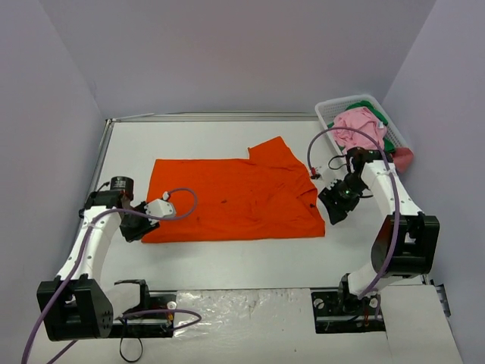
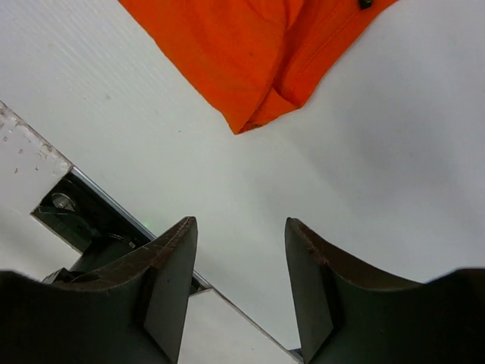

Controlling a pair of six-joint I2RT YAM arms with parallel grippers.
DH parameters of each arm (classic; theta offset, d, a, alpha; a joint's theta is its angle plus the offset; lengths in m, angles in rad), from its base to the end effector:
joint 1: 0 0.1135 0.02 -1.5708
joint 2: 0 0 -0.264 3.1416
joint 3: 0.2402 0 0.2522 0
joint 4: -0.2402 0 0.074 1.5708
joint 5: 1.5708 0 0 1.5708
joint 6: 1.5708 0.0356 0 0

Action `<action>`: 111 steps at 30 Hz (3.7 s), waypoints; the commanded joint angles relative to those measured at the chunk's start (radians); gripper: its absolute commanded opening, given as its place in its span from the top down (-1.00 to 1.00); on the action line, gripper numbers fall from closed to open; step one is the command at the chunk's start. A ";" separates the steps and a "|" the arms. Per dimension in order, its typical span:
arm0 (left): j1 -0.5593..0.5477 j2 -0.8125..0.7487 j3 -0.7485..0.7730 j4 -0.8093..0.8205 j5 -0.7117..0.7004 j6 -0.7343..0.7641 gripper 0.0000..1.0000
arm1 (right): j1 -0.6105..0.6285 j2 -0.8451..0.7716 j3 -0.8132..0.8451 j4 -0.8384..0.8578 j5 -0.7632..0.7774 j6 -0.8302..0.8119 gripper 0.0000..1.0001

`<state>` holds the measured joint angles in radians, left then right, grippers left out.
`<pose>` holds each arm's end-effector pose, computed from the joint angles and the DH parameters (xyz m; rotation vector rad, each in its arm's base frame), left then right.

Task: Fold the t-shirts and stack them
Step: Fold the flattened tshirt in 1/3 of the way, then grap the side of the flattened tshirt furthest away from the robot with both arms

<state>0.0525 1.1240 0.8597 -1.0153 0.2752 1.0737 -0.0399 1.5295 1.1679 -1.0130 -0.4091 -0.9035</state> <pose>0.1894 0.0003 0.2418 1.3919 2.3707 -0.1067 0.2806 0.0030 0.2421 -1.2052 2.4810 0.3863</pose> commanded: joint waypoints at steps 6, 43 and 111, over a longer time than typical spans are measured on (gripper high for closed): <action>0.044 0.142 0.304 0.055 0.141 -0.177 0.38 | -0.003 0.173 0.344 -0.078 -0.103 0.001 0.05; 0.245 1.402 1.513 0.044 0.587 -0.837 0.08 | 0.124 0.880 1.072 -0.165 -0.315 0.068 -0.10; -0.028 1.180 1.079 0.303 -0.137 -0.929 0.95 | 0.107 0.876 1.174 0.240 -0.264 0.428 -0.26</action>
<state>0.0277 2.3363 1.9812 -0.6598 0.1577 0.1963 0.0742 2.3997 2.2681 -0.9039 -0.7071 -0.6426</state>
